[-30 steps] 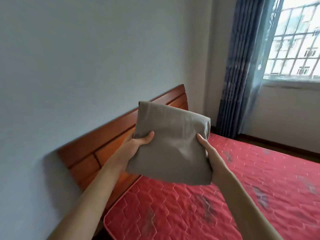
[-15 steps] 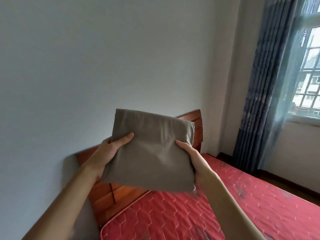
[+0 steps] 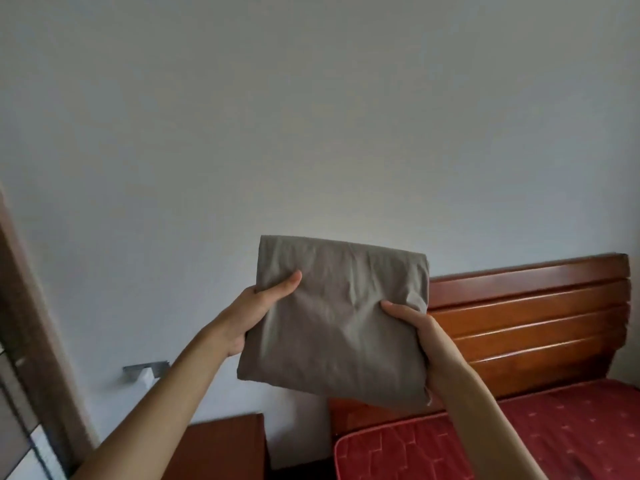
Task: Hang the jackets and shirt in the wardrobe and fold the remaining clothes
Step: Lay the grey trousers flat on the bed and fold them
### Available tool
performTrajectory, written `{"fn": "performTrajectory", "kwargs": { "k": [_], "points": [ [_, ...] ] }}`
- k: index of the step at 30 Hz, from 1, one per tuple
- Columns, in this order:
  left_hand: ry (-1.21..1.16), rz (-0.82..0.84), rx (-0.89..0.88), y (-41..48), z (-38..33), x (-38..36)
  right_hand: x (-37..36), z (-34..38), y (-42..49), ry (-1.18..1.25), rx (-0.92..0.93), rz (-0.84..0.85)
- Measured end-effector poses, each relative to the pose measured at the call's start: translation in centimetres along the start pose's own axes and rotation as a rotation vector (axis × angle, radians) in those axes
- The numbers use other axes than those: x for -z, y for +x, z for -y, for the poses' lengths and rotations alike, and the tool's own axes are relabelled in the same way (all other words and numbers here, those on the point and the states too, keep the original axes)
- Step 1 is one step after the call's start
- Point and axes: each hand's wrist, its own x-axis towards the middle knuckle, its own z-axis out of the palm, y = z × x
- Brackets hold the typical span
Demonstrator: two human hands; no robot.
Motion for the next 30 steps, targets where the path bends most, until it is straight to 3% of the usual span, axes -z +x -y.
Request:
{"fn": "performTrajectory", "kwargs": {
  "k": [9,18,24,30],
  "points": [
    [-0.025,-0.345,-0.097,-4.4,1.8,17.0,-16.6,-5.4,5.7,0.01,-0.059,0.302],
    [-0.032,-0.542,-0.15,-12.4,3.9,34.9,-35.5,-12.3,11.0,-0.009,-0.155,0.606],
    [-0.033,-0.664,-0.155,-16.2,5.5,43.0,-44.6,-17.3,13.1,-0.037,-0.294,0.813],
    [-0.037,-0.828,-0.18,-14.7,8.3,50.2,-51.7,-21.1,16.2,0.018,-0.362,0.831]
  ]
}}
